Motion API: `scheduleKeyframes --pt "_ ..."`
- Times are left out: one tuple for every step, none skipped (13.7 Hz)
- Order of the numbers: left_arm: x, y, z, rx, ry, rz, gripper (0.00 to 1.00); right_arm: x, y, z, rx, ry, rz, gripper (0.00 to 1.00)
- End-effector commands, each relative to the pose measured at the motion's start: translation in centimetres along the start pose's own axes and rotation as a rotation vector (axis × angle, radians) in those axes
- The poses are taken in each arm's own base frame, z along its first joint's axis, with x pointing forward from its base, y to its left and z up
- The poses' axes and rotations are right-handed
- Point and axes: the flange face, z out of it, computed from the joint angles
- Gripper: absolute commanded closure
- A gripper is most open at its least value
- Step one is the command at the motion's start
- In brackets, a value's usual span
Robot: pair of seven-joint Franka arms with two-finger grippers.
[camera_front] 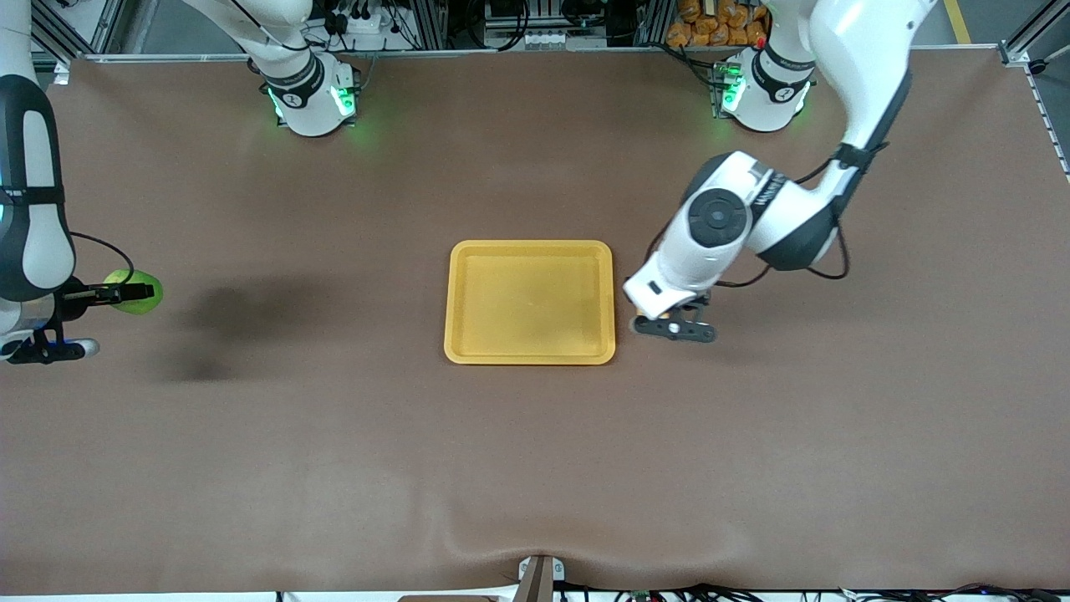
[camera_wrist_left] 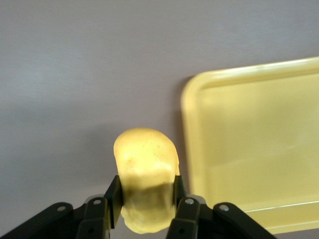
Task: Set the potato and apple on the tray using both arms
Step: 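Carry the potato with the left gripper over the yellow tray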
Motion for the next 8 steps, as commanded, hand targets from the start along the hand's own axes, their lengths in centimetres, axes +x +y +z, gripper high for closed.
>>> scheduleKeyframes --pt "0.9 2.8 1.0 -0.006 0.001 -0.018 0.98 -0.5 -1.6 -2.4 0.000 -0.013 0.002 0.94" --pt "0.8 3.9 1.3 -0.010 -0.001 -0.017 0.99 -0.3 -2.7 -2.9 -0.003 -0.026 0.012 0.94" --pt "0.7 5.2 1.6 -0.016 -0.003 -0.019 0.99 -0.2 -3.9 -3.5 -0.009 -0.034 0.017 0.93" --pt "0.5 6.3 2.3 -0.018 -0.011 -0.021 0.99 0.0 -5.3 -4.0 -0.017 -0.043 0.021 0.93" --pt "0.4 7.3 2.7 -0.014 -0.006 -0.021 0.99 0.0 -6.2 -4.3 -0.020 -0.044 0.036 0.93" --pt "0.5 7.8 3.3 -0.002 0.001 -0.012 0.99 0.0 -7.4 -4.6 -0.013 -0.046 0.044 0.93" --pt "0.1 8.4 4.5 0.011 -0.007 0.000 0.99 0.0 -8.5 -4.8 0.014 -0.047 0.055 0.93" --pt "0.1 8.9 5.6 0.028 -0.004 0.011 0.99 0.0 -9.3 -4.9 0.034 -0.049 0.070 0.93"
